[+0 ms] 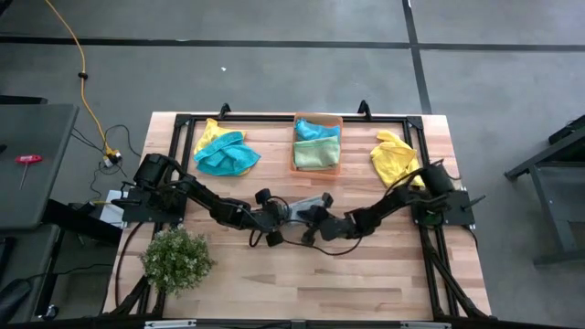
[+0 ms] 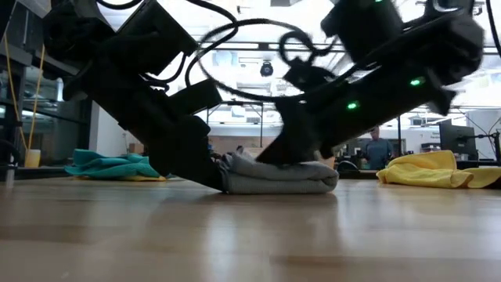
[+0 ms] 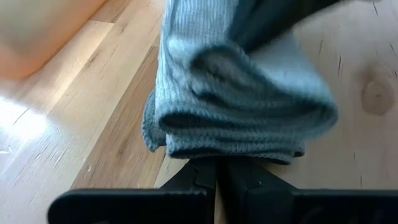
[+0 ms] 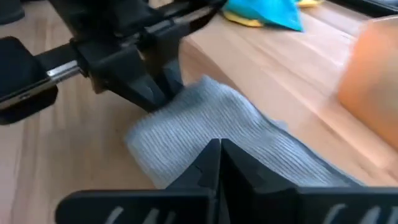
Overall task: Fold microfiber towels
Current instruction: Fold the gray microfiber cloth, then put the folded gray microfiber cloth into the orange bin
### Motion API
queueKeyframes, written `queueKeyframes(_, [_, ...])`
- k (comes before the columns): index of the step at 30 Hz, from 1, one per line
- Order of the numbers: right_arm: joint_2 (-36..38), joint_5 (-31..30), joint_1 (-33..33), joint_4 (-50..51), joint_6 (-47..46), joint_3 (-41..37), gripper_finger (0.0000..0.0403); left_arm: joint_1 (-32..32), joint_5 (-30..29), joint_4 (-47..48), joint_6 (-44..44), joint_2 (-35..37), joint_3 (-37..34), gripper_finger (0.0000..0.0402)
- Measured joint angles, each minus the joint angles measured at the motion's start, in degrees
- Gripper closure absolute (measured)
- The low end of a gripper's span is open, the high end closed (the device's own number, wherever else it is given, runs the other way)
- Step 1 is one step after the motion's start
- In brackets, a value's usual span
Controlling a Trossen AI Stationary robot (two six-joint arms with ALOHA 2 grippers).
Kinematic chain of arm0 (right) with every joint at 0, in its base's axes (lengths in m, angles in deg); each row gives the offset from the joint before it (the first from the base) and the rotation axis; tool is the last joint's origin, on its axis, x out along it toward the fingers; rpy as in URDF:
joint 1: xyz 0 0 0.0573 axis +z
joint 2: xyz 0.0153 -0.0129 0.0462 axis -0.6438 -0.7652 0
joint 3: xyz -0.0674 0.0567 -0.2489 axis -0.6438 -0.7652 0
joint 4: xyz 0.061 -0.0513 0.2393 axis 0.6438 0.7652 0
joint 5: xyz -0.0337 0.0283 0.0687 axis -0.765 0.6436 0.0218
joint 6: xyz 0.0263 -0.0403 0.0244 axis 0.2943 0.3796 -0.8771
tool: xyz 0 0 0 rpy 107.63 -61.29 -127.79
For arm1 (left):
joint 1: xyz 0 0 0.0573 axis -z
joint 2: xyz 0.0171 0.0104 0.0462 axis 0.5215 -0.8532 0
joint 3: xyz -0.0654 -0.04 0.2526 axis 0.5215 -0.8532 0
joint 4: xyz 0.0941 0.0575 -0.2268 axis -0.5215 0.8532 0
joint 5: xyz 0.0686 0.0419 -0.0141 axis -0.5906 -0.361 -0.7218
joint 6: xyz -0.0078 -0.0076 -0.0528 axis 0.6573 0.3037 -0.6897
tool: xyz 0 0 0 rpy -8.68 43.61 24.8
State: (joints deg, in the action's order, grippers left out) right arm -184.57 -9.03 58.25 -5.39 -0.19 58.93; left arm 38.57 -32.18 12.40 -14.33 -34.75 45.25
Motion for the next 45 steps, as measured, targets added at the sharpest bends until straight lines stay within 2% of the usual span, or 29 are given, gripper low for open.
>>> queueKeyframes(7, [-3.30, 1.36, -0.54, 3.42, 6.06, 8.03, 0.0389, 0.00, 0.00, -0.33, 0.13, 0.00, -0.04, 0.0401])
queueKeyframes(11, [-2.11, -0.13, -0.09, 7.25, 9.11, 10.08, 0.0394, 0.00, 0.02, -0.33, 0.15, 0.00, -0.04, 0.0401])
queueKeyframes(14, [0.78, -3.59, 0.69, 13.25, 10.34, 10.28, 0.0396, 0.00, 0.15, -0.29, 0.14, 0.00, -0.02, 0.0401])
queueKeyframes(18, [6.03, -8.77, 1.92, 25.84, 5.27, 9.60, 0.0396, 0.00, 0.20, -0.22, 0.15, 0.00, -0.02, 0.0401])
queueKeyframes(21, [10.42, -9.00, 2.78, 36.95, -2.33, 9.21, 0.0396, 0.00, 0.24, -0.20, 0.14, 0.00, -0.02, 0.0401])
queueKeyframes(26, [18.11, -4.71, 3.02, 61.35, -22.03, 9.21, 0.0380, 0.00, 0.31, -0.15, 0.13, 0.00, 0.00, 0.0401])
queueKeyframes(28, [20.76, -3.56, 3.00, 69.83, -28.14, 9.19, 0.0358, 0.00, 0.31, -0.15, 0.13, 0.00, 0.00, 0.0401])
queueKeyframes(31, [23.97, -0.88, 2.63, 77.47, -34.38, 9.19, 0.0309, 0.00, 0.31, -0.15, 0.13, 0.00, 0.00, 0.0401])
queueKeyframes(35, [24.44, 9.21, 0.30, 78.24, -36.57, 9.19, 0.0236, 0.00, 0.38, -0.22, 0.11, 0.00, 0.00, 0.0401])
queueKeyframes(38, [22.31, 16.21, -2.81, 74.89, -36.10, 9.17, 0.0194, 0.00, 0.93, -0.22, 0.07, 0.04, 0.00, 0.0401])
queueKeyframes(41, [20.14, 20.31, -6.58, 71.57, -32.47, 9.17, 0.0172, 0.00, 0.98, -0.15, 0.07, 0.04, 0.00, 0.0401])
queueKeyframes(45, [20.77, 23.62, -11.14, 72.24, -27.37, 9.13, 0.0167, 0.00, 1.03, 0.20, 0.07, 0.04, 0.07, 0.0401])
